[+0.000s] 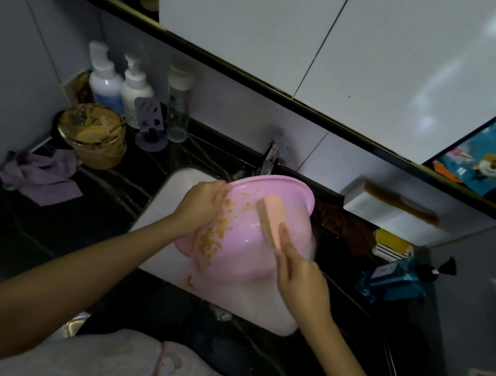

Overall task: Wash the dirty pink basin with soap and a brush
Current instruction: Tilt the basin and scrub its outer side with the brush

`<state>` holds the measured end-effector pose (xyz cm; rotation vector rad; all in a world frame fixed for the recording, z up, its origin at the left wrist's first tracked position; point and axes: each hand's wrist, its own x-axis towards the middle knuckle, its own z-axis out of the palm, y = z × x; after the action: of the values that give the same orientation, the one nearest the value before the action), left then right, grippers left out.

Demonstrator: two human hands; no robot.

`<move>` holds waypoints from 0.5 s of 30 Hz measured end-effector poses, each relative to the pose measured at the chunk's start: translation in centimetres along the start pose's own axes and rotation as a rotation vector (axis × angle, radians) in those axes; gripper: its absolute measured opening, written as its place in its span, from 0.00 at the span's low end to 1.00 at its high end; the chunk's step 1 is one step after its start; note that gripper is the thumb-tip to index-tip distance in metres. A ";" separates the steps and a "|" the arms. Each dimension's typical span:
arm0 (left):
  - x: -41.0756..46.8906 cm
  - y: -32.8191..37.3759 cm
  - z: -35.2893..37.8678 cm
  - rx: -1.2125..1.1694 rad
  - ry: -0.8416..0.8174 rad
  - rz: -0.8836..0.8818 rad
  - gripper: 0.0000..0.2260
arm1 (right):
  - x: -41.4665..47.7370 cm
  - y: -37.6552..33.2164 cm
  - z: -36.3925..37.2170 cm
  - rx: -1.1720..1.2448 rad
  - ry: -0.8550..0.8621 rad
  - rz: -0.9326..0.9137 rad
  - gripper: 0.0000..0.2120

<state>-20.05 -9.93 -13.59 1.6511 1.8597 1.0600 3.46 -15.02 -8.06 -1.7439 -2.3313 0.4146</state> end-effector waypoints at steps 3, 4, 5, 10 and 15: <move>0.0 0.0 -0.4 -0.031 -0.027 -0.023 0.21 | 1.2 3.3 -0.5 -0.057 0.021 0.117 0.25; -0.1 0.2 -0.4 -0.027 -0.026 -0.019 0.21 | 2.2 4.1 -0.9 -0.025 0.039 0.235 0.24; -0.4 0.5 -0.1 -0.021 -0.029 -0.011 0.21 | 2.5 4.2 -0.8 0.027 0.064 0.325 0.24; -0.1 -0.2 -0.7 -0.031 0.006 -0.047 0.20 | -0.9 -0.5 3.1 0.144 0.174 0.085 0.24; -0.4 1.2 0.0 -0.015 -0.039 -0.003 0.20 | -0.2 3.1 3.1 0.164 0.250 0.429 0.23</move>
<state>-19.28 -10.30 -12.74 1.6486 1.8246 1.0302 5.26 -14.69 -12.03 -2.0729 -1.7023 0.4114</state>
